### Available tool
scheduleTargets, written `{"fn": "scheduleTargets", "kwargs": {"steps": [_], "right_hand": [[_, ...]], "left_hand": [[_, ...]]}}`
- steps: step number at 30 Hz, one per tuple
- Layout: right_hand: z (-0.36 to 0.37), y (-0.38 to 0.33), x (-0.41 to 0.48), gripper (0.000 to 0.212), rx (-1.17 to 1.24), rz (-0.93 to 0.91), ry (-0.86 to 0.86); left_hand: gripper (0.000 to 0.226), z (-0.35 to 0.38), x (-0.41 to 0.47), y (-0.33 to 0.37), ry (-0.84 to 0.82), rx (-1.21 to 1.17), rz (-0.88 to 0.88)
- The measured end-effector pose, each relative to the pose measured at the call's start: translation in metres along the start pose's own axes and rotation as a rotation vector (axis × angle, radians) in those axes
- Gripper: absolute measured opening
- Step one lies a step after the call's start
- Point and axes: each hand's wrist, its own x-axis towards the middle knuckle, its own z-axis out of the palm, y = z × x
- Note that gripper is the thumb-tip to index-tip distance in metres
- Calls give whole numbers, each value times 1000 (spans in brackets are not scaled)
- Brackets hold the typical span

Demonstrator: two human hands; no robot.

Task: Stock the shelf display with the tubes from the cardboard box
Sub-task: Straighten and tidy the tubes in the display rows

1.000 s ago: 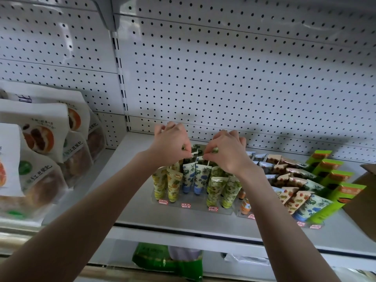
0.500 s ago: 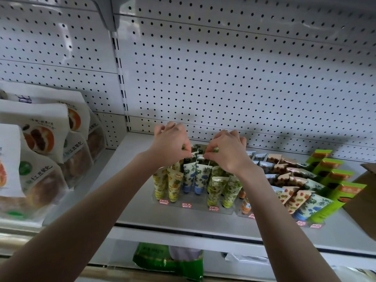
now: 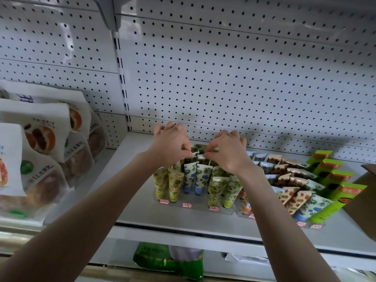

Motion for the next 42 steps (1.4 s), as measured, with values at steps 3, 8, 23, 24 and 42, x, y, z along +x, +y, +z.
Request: {"fn": "scheduleTargets", "kwargs": {"steps": [3,8,23,24,42], "right_hand": [[-1,-1,-1,12,8,2,2],[-2,-2,-3,12,12,12,13],[-12,-27,-33,13,212,-35,89],[-11,-30,-36,14,222,-44,84],[16,-59,-58,15,174,-81,18]], "left_hand": [[17,-1,-1,0,10,-5,-6],[16,-4,-4,-2,24,-21,-12],[13,-21,-38,-14,119,-93,-46],[12,-21,-42,-16,131,-97,-54],[13,-6,-98,-47,153,-167,-162]]}}
